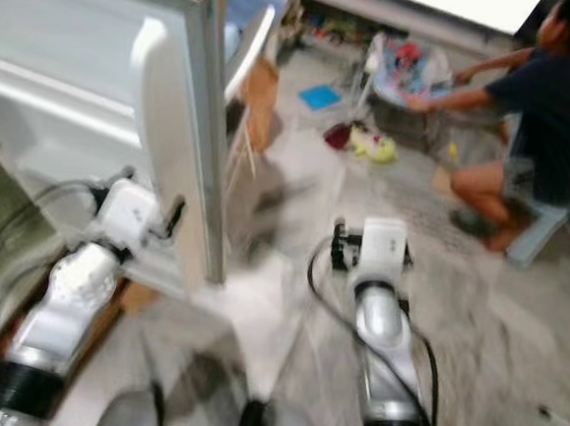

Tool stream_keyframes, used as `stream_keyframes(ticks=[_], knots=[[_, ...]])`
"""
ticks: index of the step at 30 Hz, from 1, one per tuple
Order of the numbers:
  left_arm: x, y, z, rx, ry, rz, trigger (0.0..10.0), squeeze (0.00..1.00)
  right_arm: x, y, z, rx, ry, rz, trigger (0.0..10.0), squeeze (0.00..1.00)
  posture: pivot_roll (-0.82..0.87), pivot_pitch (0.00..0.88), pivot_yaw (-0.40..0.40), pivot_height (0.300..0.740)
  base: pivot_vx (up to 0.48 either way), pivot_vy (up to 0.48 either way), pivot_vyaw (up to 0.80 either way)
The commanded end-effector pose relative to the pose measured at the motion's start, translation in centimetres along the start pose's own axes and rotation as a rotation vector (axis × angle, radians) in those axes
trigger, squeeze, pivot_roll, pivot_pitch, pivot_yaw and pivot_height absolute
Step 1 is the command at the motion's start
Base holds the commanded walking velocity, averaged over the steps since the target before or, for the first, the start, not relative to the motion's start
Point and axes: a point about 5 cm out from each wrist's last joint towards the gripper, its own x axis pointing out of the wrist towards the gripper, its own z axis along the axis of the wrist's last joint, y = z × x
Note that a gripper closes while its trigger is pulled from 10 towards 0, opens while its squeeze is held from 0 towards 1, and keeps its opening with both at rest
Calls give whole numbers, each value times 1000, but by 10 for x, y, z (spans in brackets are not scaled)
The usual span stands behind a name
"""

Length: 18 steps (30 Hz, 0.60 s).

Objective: Restocking fridge

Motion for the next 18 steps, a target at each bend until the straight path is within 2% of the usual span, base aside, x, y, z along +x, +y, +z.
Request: stream_keyframes(ticks=[1,3,4,8,13,18], knots=[[-9,14,-12,-7,40,47,10000,0,-3,-10,-1,3,-3,-42,10000,0,66,118,-123,740,0,0,0],[-19,23,-23,-2,68,75,10000,0,-3,-9,-2,4,-1,-38,10000,0,76,124,-123,740,0,0,0],[-28,33,-29,-6,85,106,10000,0,-3,-7,-2,3,-1,-32,10000,0,79,125,-123,740,0,0,0],[-45,47,-37,-38,103,190,10000,0,0,-6,-2,4,0,-27,10000,0,90,127,-128,740,0,0,0],[-68,56,-37,-46,90,260,10000,0,1,-5,-2,11,3,-9,10000,0,99,128,-131,740,0,0,0],[-80,59,-41,-63,122,337,10000,0,1,-5,-2,13,2,-8,10000,0,101,128,-129,740,0,0,0]])
